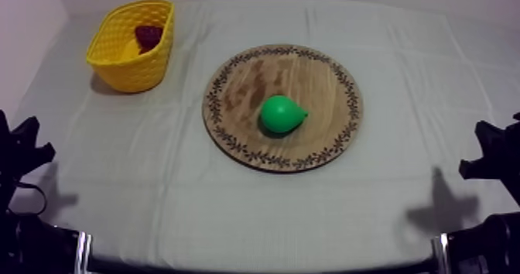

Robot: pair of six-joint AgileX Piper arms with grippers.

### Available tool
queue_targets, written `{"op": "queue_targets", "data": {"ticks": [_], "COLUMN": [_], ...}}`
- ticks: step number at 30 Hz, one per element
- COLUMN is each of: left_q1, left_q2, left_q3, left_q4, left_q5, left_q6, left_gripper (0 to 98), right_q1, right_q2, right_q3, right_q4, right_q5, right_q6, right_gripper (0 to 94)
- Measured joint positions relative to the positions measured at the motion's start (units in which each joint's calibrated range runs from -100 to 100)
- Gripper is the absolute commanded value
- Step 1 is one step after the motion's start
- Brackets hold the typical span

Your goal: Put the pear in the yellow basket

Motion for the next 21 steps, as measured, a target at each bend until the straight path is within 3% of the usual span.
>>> {"op": "queue_targets", "data": {"ticks": [6, 21], "left_q1": [1.52, 1.43], "left_q2": [0.0, 0.0], "left_q3": [-0.52, -1.04], "left_q4": [0.43, -0.05], "left_q5": [2.81, 2.27], "left_q6": [1.39, -0.14], "left_gripper": [0.0, 0.0], "right_q1": [0.0, 0.0], "right_q2": [0.0, 0.0], "right_q3": [0.0, 0.0], "right_q4": [0.0, 0.0], "right_q5": [0.0, 0.1], "right_q6": [0.0, 0.0], "right_gripper": [0.5, 0.5]}}
